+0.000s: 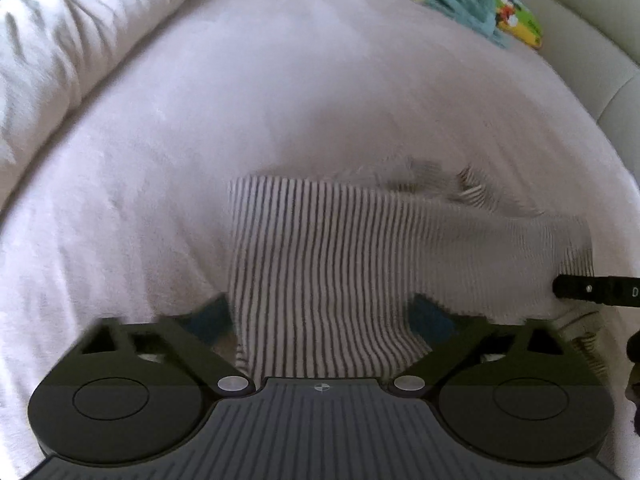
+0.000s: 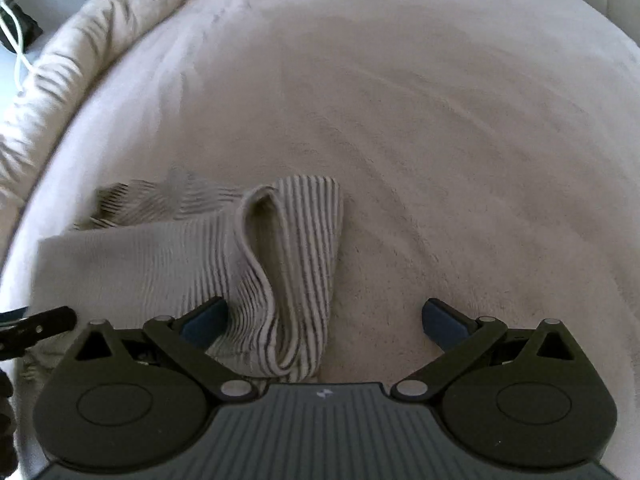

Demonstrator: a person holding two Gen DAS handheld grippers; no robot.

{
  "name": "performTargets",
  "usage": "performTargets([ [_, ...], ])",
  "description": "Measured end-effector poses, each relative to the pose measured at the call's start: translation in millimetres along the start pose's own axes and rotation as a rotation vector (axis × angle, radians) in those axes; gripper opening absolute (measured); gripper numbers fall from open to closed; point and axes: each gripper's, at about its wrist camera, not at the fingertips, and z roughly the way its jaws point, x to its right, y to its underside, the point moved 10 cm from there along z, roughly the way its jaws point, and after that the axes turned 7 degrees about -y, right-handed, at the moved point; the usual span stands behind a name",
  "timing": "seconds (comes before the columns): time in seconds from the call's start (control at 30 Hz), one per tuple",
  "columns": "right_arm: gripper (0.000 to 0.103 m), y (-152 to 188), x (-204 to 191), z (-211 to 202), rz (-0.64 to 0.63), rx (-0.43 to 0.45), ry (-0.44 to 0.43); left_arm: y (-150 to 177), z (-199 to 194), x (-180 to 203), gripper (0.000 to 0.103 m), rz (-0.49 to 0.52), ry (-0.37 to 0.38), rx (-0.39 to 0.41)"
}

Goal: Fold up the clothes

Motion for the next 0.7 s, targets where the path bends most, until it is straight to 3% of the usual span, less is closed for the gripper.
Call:
performTargets([
  [0.1, 0.102, -12.6, -4.4, -31.5, -0.029, 0.09, -0.008, -11.9, -7.0, -13.2, 0.053, -0.07, 0.021, 0.01],
  [0.13, 0.099, -18.8, -5.5, -39.3, -0.041, 0.114, -0.006, -16.0, -8.0, -18.1, 0.04, -0.097, 0.029, 0.012],
  [0.17, 0.086, -24.4, -7.7, -46.6, -0.052, 0.136, -0.011, -20.1, -9.0, -23.1, 0.024, -0.123, 0.037, 0.014],
  [0.2, 0.069, -30.4, -9.8, -48.4, -0.057, 0.141, -0.019, -24.2, -10.0, -28.1, 0.019, -0.15, 0.045, 0.016],
  [0.27, 0.052, -37.8, -13.4, -48.2, -0.06, 0.14, -0.032, -31.1, -10.7, -37.6, 0.017, -0.201, 0.06, 0.012],
  [0.37, 0.029, -41.5, -12.2, -43.5, -0.05, 0.118, -0.012, -28.2, 0.2, -41.6, 0.019, -0.266, 0.112, -0.063],
  [0.47, 0.027, -43.2, -32.5, -40.5, -0.043, 0.123, -0.099, -30.0, -0.3, -27.0, 0.034, -0.265, 0.237, -0.09],
  [0.57, 0.027, -34.7, -55.2, -29.4, -0.111, 0.094, -0.144, -30.4, -1.8, -6.3, 0.035, -0.222, 0.34, -0.096],
  [0.7, 0.027, -17.9, -56.8, 2.0, -0.181, 0.031, -0.101, -24.8, 31.8, 1.4, 0.03, -0.206, 0.277, -0.134],
])
